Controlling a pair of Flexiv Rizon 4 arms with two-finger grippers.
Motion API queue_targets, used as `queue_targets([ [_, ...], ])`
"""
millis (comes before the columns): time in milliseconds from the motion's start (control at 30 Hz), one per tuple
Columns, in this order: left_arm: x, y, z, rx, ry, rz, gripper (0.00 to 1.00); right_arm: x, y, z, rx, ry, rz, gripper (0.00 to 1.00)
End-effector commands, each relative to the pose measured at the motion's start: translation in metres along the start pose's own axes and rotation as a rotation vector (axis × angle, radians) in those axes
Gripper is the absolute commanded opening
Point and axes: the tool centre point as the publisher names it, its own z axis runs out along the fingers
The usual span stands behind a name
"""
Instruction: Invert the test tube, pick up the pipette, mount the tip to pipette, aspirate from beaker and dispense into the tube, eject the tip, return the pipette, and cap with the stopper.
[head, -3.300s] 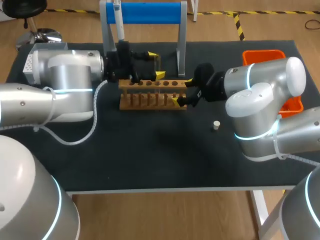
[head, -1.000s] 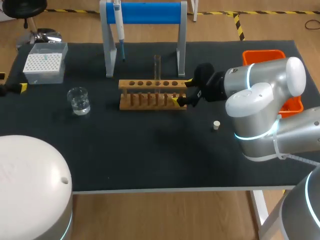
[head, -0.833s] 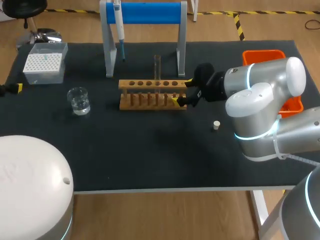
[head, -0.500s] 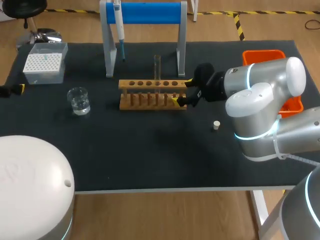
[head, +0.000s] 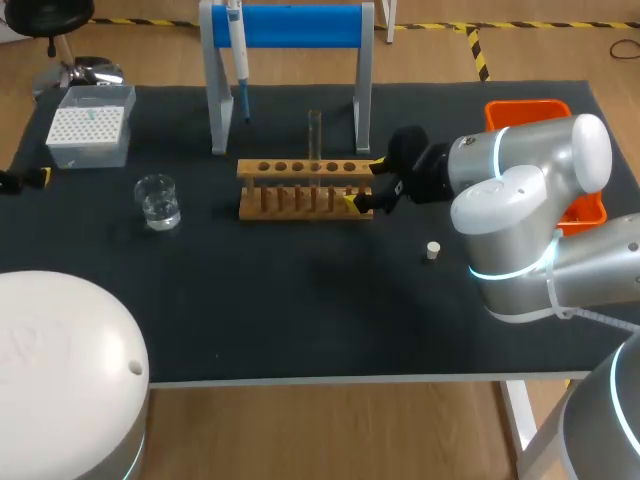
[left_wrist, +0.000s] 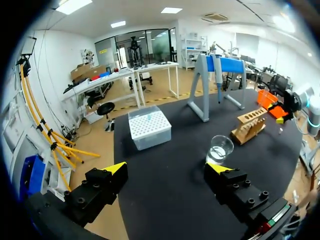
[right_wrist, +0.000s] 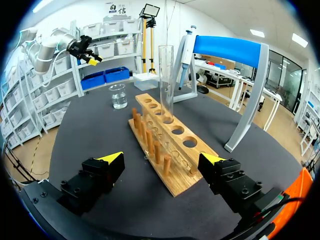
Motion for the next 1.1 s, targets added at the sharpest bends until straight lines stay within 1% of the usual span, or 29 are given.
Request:
queue_targets([
  [33,-0.006,-0.011,0.026,0.004,-0.021,-0.007,1.0,0.0,0.0,0.0,0.001,0.001,0.0,1.0],
  [133,-0.011,-0.02,0.046,-0.001,-0.034,-0.007,1.0,0.0,0.0,0.0,0.001,0.001,0.0,1.0],
  [267,-0.02,-0.03,0.067,0.001,-0.059,-0.031,1.0,0.0,0.0,0.0,0.001,0.001,0.0,1.0],
  [567,-0.036,-0.046,0.104,0.018,-0.079,-0.079,1.0,0.0,0.0,0.0,0.001,0.001,0.0,1.0],
  [800,-0.046,-0.053,0.13,0.018,-0.097,-0.109,1.0,0.0,0.0,0.0,0.001,0.001,0.0,1.0],
  [1000,-0.05,-0.058,0.15,0.029,-0.104,-0.148,1.0,0.0,0.0,0.0,0.001,0.001,0.0,1.0],
  [1100,-0.049,-0.06,0.158,0.034,-0.101,-0.152,1.0,0.0,0.0,0.0,0.001,0.001,0.0,1.0],
])
